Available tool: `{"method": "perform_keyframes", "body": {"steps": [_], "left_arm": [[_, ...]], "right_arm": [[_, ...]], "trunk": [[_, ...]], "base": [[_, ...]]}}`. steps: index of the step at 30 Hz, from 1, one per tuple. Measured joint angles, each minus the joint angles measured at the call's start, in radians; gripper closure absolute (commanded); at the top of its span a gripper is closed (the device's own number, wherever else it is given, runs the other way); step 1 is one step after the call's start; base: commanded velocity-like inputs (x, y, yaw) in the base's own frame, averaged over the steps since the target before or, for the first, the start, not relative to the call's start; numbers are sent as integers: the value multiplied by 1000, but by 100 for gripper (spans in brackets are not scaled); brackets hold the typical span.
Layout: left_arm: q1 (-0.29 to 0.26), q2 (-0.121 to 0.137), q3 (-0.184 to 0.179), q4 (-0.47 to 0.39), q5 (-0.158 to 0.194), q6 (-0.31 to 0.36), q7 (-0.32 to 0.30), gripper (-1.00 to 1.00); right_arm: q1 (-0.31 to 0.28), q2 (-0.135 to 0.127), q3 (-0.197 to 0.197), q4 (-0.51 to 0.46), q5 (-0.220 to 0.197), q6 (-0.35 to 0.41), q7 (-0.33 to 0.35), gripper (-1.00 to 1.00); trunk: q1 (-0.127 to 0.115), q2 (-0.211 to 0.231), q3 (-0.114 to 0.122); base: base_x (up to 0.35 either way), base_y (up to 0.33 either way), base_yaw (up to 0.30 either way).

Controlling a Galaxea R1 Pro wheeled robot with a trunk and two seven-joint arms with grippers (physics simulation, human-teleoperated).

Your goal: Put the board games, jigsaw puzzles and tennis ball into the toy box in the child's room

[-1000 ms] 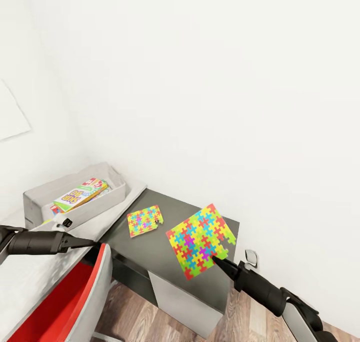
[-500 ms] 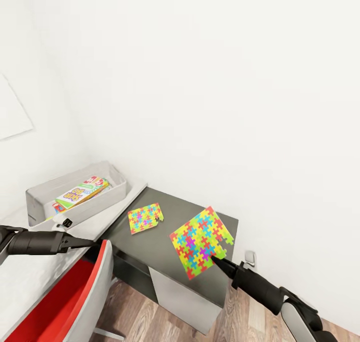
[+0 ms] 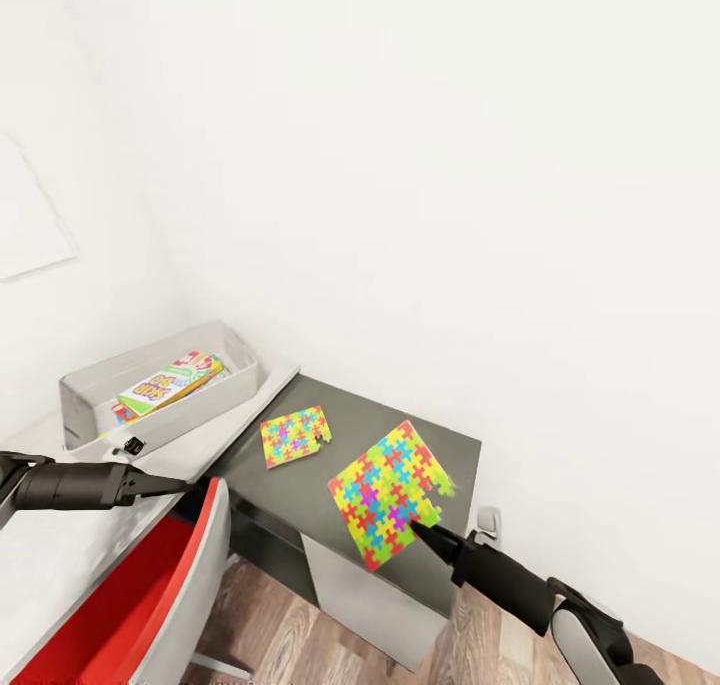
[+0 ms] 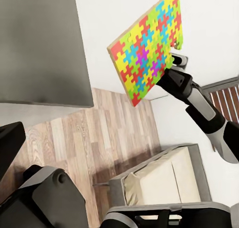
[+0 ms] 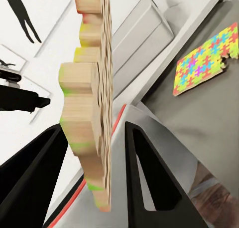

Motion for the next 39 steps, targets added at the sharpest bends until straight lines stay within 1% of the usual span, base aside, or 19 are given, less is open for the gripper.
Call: {"method": "perform_keyframes", "body": {"steps": [5, 24, 26, 29, 32, 36, 39], "left_arm": [[0, 0, 0, 0, 0, 0, 0, -100], [0, 0, -1, 0, 1, -4, 0, -100], [0, 0, -1, 0, 1, -5, 0, -100], [0, 0, -1, 0, 1, -6, 0, -100], [0, 0, -1, 0, 1, -6, 0, -100], [0, 0, -1, 0, 1, -6, 0, -100], [0, 0, -1, 0, 1, -6, 0, -100]], "right_arm": [[0, 3, 1, 0, 0, 0, -13, 100], [0, 4, 3, -19, 1, 0, -15, 100], [0, 3, 4, -35, 0, 1, -14, 100], [0, 1, 10, -102, -2, 8, -13, 100], [0, -1, 34, -176, -1, 43, -12, 100], [0, 0, 51, -202, -1, 65, -11, 100], [0, 0, 53, -206, -1, 68, -11, 100]], "trunk": [[0, 0, 0], [0, 0, 0], [0, 0, 0], [0, 0, 0], [0, 0, 0], [0, 0, 0], [0, 0, 0]], "base": [[0, 0, 260], [0, 0, 280], [0, 0, 287], [0, 0, 289], [0, 0, 290], [0, 0, 291], [0, 0, 291]]}}
